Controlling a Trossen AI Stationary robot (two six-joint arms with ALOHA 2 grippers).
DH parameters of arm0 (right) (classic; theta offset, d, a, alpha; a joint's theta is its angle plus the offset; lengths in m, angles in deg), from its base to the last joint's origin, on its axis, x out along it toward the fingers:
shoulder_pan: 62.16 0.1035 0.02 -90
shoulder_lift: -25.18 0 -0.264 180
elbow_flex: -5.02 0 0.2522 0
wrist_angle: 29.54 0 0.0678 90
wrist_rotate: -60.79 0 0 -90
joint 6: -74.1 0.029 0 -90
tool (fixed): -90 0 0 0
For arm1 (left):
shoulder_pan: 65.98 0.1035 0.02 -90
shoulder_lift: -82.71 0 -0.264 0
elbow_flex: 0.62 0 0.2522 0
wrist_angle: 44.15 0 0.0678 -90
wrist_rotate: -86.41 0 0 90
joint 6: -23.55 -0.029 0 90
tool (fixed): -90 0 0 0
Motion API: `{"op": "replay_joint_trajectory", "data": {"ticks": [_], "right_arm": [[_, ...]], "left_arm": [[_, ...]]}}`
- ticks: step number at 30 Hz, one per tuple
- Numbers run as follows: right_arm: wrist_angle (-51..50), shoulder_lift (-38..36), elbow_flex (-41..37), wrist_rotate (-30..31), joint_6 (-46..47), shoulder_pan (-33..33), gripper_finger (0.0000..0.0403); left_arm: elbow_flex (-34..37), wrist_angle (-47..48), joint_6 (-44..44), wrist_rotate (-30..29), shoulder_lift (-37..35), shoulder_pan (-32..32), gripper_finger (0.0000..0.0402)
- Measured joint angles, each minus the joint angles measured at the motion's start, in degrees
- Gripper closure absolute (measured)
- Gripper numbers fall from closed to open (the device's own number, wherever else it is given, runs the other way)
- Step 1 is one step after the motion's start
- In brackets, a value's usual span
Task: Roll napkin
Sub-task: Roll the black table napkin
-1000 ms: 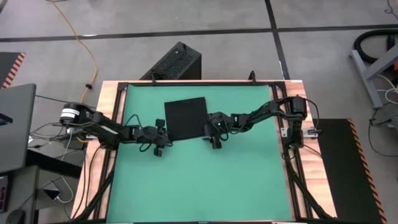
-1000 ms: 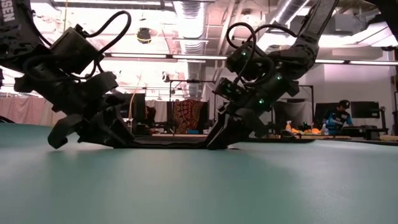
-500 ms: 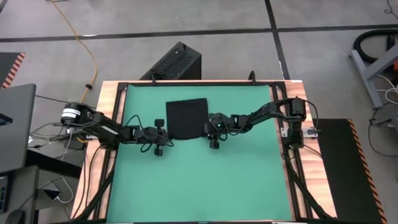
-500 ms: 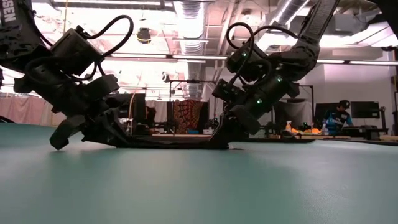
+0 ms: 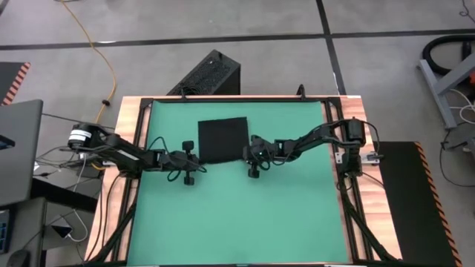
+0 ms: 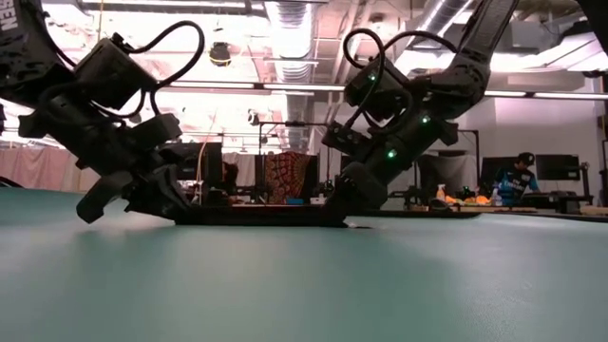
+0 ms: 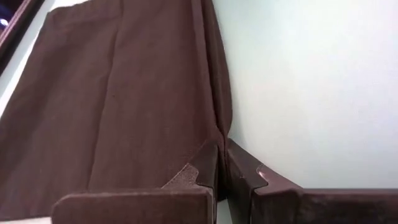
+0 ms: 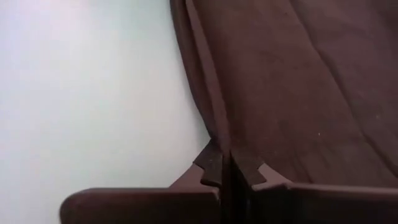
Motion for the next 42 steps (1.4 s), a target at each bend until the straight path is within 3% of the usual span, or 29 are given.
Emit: {"op": "replay_joint_trajectory", "data": {"ticks": [19, 32, 42], "right_arm": [[-4.3, -4.5, 0.4, 0.5, 15.3, 9.3, 0.0385], [-21.8, -4.6, 11.2, 1.2, 10.9, 10.0, 0.0386], [-31.4, -4.6, 16.5, 2.1, 8.4, 8.1, 0.0386]], "left_arm": [[-1.5, -0.6, 15.9, 0.4, -3.6, -7.5, 0.0401], [-9.7, 13.8, 14.1, -2.2, -5.0, -8.1, 0.0401], [-10.5, 20.2, 12.5, -6.9, -10.2, -7.8, 0.0401]]}}
